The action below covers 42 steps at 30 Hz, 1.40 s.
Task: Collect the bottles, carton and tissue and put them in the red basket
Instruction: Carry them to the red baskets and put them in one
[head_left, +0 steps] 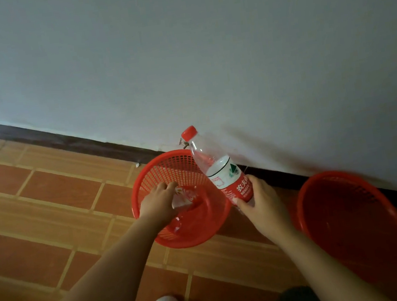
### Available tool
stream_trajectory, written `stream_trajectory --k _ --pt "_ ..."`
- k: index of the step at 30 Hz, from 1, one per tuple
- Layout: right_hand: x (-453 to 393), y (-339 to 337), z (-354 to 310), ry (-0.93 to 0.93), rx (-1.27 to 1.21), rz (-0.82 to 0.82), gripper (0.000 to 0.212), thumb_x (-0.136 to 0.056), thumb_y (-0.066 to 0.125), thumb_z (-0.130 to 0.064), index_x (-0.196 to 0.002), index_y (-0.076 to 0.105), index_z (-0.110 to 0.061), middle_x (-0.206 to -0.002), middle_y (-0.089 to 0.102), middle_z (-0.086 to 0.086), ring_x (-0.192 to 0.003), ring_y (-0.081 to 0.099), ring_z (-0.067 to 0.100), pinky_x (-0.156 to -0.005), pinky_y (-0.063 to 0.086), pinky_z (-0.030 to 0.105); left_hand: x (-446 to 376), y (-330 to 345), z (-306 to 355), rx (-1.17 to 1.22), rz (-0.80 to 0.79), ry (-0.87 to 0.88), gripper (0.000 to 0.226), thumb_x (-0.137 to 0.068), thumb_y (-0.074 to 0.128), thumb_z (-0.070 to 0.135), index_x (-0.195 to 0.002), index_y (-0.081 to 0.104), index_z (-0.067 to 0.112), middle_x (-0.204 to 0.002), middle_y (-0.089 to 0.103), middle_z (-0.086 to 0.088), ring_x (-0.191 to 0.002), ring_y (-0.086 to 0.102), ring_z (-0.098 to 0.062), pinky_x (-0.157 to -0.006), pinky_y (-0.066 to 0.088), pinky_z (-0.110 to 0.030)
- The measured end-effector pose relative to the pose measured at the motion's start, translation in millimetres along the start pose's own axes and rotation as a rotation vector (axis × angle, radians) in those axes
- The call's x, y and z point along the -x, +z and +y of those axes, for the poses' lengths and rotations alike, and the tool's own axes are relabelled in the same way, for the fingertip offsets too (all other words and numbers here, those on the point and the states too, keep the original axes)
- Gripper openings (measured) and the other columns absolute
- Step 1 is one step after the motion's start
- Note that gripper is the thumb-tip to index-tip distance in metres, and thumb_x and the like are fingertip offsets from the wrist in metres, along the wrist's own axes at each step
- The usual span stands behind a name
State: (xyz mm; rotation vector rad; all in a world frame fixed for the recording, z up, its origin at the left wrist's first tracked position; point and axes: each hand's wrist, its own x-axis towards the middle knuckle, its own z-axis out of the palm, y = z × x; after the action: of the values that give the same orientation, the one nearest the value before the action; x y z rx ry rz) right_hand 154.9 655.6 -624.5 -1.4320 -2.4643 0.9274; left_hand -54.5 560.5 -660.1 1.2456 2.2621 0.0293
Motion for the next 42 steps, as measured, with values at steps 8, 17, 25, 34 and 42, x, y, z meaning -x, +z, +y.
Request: stream_trajectory --k 8,17,25,34,42 --pt "-5.9 2.0 4.9 -0.001 0.04 0.012 0.063 -0.082 0.06 -0.043 -0.134 0.036 -0.018 -0.129 0.051 0.0 -0.114 0.05 0.015 -0.088 0.048 0.029 -24.5 25.1 1.3 -0.108 -0.138 0.058 0.065 -0.082 0.063 0.012 -0.14 0.035 0.02 -0.137 0.042 -0.004 -0.125 0.045 -0.024 -0.094 0.049 -0.038" --pt "-2.1 2.1 4.9 -0.025 0.057 0.004 0.065 -0.082 0.058 -0.046 -0.136 0.034 -0.018 -0.129 0.05 0.0 -0.115 0.049 0.014 -0.088 0.047 0.029 -26.2 23.6 4.0 -0.146 -0.116 0.073 0.07 -0.082 0.061 0.007 -0.143 0.03 0.025 -0.153 0.024 -0.005 -0.142 0.023 -0.026 -0.106 0.04 -0.042" --pt "6.2 -5.5 -9.6 -0.064 0.047 -0.027 0.066 -0.083 0.058 -0.043 -0.138 0.03 -0.019 -0.132 0.048 0.0 -0.117 0.048 0.014 -0.087 0.044 0.024 -7.9 -0.1 -7.7 0.311 0.099 -0.051 0.055 -0.081 0.063 0.011 -0.133 0.047 0.018 -0.14 0.046 -0.005 -0.119 0.053 -0.021 -0.086 0.052 -0.029" --pt "-3.6 -6.2 -43.8 -0.14 0.049 -0.016 0.065 -0.081 0.061 -0.042 -0.135 0.034 -0.019 -0.131 0.049 0.002 -0.118 0.048 0.018 -0.094 0.049 0.037 27.6 -69.7 -1.0 1.108 0.089 0.065 0.056 -0.082 0.058 -0.003 -0.132 0.041 0.014 -0.118 0.056 -0.006 -0.113 0.056 -0.025 -0.089 0.052 -0.038" --pt "-10.5 7.1 -51.2 -0.225 0.122 -0.032 0.069 -0.082 0.061 -0.042 -0.138 0.03 -0.017 -0.135 0.046 0.002 -0.125 0.042 0.019 -0.099 0.042 0.033 40.8 -81.8 -0.4 1.331 0.078 0.025 0.053 -0.08 0.068 0.025 -0.126 0.042 0.015 -0.113 0.057 -0.006 -0.107 0.059 -0.023 -0.095 0.048 -0.042"
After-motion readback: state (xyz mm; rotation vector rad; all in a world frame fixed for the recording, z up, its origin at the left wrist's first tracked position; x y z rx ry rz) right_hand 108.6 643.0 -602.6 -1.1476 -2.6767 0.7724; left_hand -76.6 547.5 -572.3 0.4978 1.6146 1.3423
